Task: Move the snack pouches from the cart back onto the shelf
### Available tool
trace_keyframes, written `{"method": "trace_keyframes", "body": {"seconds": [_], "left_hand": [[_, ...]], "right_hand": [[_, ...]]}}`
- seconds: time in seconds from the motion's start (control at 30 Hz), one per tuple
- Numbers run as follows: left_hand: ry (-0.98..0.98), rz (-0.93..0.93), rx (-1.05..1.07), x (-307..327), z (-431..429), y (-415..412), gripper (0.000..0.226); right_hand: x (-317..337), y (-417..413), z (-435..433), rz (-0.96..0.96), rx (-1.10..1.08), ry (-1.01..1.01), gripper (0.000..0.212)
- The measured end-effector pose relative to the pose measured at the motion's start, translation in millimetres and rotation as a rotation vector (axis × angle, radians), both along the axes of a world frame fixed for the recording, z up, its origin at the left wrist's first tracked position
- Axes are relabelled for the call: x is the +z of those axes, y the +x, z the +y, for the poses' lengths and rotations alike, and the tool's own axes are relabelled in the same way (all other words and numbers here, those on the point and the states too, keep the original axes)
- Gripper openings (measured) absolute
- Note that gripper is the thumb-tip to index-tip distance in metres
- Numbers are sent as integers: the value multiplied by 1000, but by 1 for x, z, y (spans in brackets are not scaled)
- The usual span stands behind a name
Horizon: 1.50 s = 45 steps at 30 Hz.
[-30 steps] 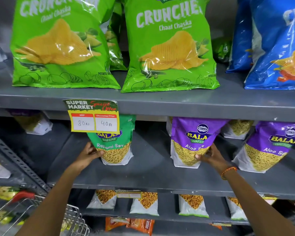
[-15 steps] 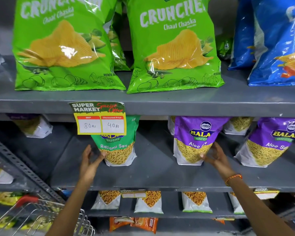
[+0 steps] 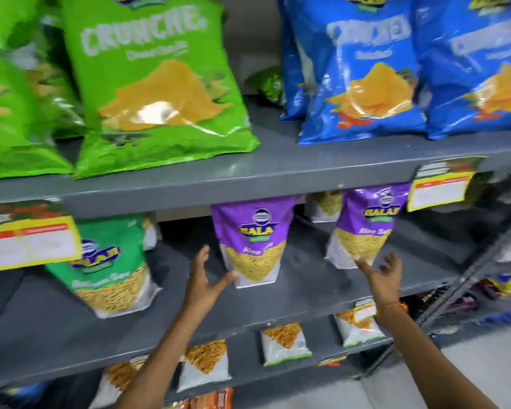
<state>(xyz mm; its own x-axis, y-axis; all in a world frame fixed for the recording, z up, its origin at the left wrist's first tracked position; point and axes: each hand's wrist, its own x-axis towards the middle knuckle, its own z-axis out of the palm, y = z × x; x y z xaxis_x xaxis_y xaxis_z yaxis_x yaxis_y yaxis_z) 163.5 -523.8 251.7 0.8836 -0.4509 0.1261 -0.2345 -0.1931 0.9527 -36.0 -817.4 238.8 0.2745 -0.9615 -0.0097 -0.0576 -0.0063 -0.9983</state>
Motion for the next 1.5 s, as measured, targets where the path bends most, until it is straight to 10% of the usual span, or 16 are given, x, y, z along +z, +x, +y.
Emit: {"method": "trace_keyframes", "body": {"seconds": [0.4,1.37,1.5], "left_hand": [[-71,127,66,-8,-64,12,60],[-43,228,65,5,-58,-5,41],[-184,228,316,2,-66,-37,69]], "right_hand": [[14,0,-117,114,576,-69,67],[0,-5,-133,147,593,-88,60],[2,-4,-103,-20,390,6,73]]}}
